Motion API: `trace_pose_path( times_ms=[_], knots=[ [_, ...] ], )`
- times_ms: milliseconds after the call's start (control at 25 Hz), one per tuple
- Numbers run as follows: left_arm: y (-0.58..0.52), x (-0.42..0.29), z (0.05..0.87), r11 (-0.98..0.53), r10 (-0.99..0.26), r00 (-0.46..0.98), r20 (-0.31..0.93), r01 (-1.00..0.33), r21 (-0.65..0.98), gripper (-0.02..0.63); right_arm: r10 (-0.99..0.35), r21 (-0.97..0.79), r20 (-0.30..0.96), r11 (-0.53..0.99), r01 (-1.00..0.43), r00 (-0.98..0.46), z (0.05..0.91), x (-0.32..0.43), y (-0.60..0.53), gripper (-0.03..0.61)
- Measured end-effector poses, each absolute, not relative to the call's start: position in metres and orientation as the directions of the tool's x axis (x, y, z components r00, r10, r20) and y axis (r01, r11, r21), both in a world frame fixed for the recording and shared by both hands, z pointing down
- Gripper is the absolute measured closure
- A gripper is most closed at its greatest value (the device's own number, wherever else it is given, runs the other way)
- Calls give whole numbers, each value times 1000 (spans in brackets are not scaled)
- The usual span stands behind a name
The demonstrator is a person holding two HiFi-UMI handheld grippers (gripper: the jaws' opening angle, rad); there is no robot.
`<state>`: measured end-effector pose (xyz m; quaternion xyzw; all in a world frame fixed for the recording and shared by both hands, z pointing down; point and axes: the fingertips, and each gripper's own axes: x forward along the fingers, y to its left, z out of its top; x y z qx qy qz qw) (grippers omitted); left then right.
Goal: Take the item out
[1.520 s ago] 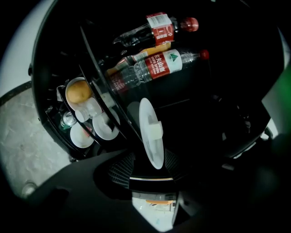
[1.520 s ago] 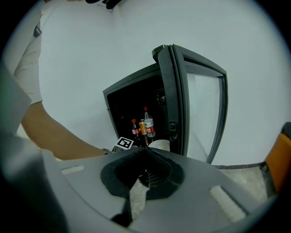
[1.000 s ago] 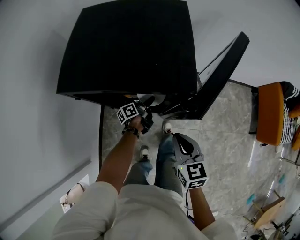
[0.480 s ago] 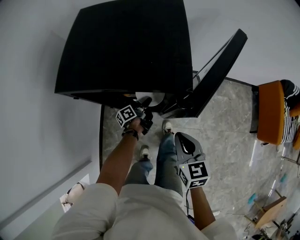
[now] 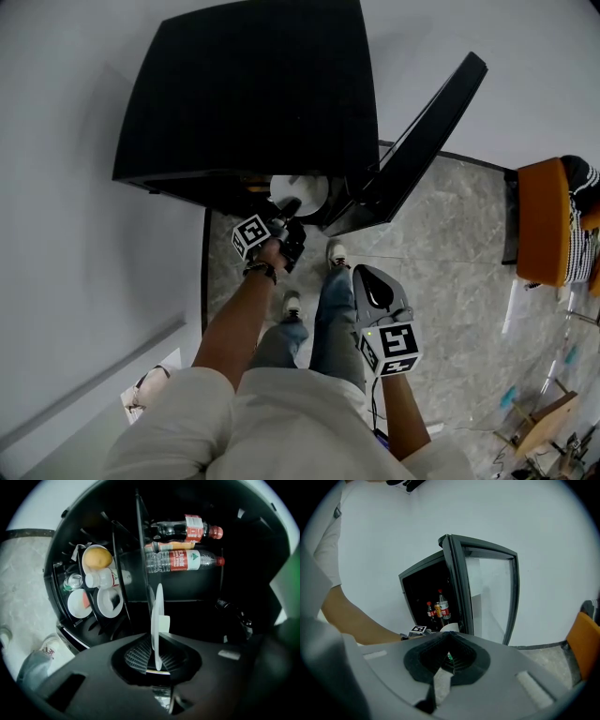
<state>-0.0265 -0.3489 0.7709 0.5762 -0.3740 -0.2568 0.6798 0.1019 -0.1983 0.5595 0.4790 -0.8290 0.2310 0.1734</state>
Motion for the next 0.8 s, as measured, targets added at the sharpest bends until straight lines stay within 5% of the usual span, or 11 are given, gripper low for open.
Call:
trace_pose_path(
  times_ms=[800],
  knots=[
    [-308, -42, 706, 141, -805, 588, 83, 53, 989, 591, -752, -199, 473, 417, -887, -460, 540, 99, -185, 572]
  ],
)
